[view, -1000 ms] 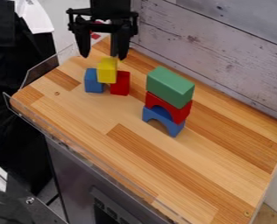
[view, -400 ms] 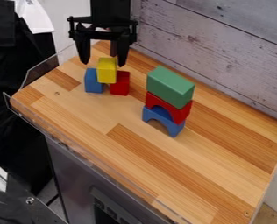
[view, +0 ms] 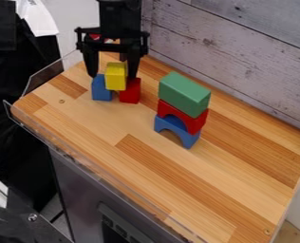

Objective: Picked the yellow cube placed it on top of green rectangular shape

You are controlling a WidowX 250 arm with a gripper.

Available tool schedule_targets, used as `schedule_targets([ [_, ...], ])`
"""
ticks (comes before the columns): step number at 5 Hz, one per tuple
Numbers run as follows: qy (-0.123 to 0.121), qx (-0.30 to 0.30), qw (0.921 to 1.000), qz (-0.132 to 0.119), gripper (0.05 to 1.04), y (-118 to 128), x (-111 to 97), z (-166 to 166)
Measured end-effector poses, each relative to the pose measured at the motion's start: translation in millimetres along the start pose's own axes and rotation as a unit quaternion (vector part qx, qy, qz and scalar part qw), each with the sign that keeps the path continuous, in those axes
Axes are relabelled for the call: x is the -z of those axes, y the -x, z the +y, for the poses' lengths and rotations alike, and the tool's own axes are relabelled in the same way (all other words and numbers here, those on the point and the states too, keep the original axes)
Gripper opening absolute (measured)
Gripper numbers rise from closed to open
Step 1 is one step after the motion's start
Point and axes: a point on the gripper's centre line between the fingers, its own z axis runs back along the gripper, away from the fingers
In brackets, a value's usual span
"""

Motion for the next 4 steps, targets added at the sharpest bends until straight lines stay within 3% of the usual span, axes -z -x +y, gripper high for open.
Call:
schedule_targets([
  [1, -0.002, -0.007, 1.0, 0.006, 0.963, -1, 6, 0],
  [2, 0.0, -0.011, 0.9999, 0.001, 0.69, -3, 6, 2],
  [3, -0.001, -0.012, 0.9999, 0.004, 0.576, -2, 6, 3],
  [4, -0.004, -0.003, 1.0, -0.004, 0.576, 1, -8, 0],
])
